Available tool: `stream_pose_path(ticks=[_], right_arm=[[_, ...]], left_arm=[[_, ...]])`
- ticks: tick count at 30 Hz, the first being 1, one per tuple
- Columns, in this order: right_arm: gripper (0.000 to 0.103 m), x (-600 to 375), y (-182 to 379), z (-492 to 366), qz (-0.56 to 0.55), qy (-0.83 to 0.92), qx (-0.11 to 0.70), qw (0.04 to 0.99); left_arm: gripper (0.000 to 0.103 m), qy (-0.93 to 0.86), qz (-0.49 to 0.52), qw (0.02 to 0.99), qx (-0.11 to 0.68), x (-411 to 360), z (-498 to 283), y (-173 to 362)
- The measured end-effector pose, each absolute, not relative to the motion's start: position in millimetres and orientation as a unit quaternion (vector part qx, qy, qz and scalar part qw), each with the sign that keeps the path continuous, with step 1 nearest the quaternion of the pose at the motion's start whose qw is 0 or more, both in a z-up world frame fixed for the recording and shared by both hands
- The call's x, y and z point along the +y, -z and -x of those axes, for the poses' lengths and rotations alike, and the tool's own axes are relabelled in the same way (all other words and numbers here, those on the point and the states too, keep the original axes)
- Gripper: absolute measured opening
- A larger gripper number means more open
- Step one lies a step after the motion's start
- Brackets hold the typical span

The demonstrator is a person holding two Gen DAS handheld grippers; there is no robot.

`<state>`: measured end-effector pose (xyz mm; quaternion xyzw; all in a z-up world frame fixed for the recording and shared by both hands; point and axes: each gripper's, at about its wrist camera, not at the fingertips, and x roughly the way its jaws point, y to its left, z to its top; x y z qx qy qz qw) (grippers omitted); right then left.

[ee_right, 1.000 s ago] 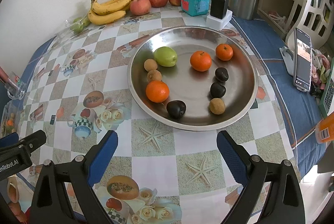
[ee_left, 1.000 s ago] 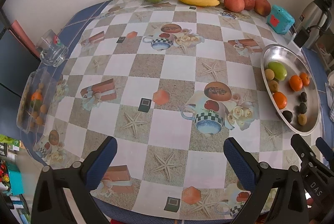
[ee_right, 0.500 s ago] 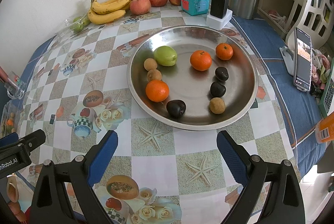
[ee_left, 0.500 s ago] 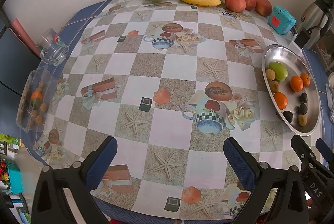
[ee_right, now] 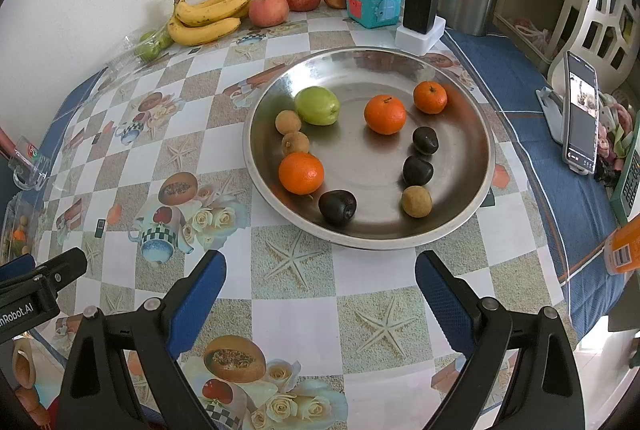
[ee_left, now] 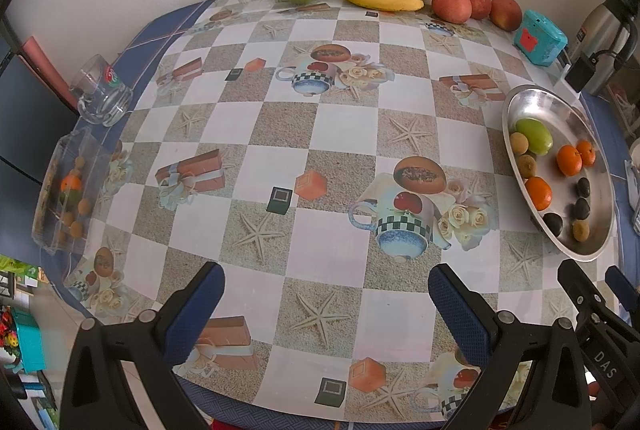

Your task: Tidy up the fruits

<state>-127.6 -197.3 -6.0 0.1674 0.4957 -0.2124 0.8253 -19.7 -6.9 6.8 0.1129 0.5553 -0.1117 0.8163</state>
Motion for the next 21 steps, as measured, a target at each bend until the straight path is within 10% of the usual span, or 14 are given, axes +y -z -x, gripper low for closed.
stream_pose_path(ticks=[21], right_arm=[[0.096,-197.1,8.0,128.1,-0.168,0.212,0.497,0.824]], left_arm=[[0.103,0.111,-0.113,0.816,0.555,-7.4,19.8,-5.9]])
